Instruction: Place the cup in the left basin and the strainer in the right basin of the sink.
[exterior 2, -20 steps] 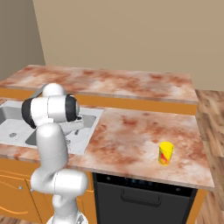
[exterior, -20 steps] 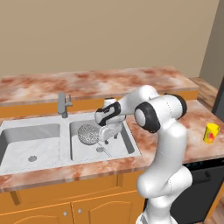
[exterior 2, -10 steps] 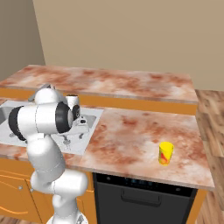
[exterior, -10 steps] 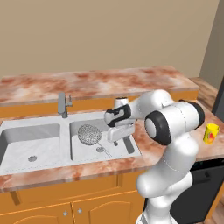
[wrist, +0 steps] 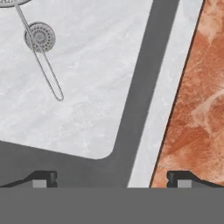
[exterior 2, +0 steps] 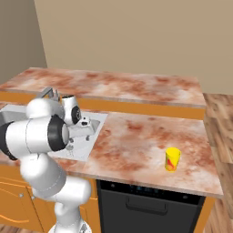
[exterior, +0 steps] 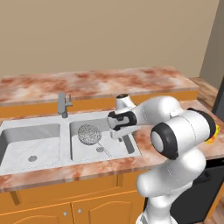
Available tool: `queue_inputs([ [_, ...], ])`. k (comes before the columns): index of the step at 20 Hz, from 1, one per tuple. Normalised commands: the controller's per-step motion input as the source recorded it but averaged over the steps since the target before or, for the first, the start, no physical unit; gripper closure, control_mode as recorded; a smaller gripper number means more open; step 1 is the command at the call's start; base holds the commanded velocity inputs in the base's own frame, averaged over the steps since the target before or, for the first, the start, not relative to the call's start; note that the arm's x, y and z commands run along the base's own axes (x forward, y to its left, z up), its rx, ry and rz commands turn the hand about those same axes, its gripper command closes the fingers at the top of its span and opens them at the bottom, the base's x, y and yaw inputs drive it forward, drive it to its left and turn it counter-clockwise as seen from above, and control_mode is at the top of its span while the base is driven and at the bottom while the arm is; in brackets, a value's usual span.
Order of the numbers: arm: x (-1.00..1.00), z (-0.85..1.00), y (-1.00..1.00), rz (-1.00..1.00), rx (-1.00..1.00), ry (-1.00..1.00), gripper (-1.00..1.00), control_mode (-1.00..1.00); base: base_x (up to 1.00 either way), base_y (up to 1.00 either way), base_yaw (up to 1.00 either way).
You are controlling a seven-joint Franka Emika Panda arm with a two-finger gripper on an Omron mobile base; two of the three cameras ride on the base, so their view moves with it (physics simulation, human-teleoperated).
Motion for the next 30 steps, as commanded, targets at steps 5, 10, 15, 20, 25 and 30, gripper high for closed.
queue_inputs([
  [5,0.01,-0.01,-0.42,-0.03,0.0,0.0,-1.0,-1.0,0.0,0.0,0.0],
  [10,-0.21,0.02,-0.55,-0.1,0.0,0.0,-1.0,-1.0,0.0,0.0,0.0],
  [15,-0.2,0.0,-0.4,-0.16,0.0,0.0,-1.0,-1.0,0.0,0.0,0.0],
  [20,-0.02,-0.06,-0.48,-0.16,0.0,0.01,-1.0,-1.0,0.0,0.0,0.0],
  [25,0.01,-0.02,-0.25,-0.04,0.0,0.0,-1.0,-1.0,0.0,0.0,0.0],
  [30,0.0,0.0,-0.5,0.0,0.01,0.01,-1.0,-1.0,0.0,0.0,0.0],
])
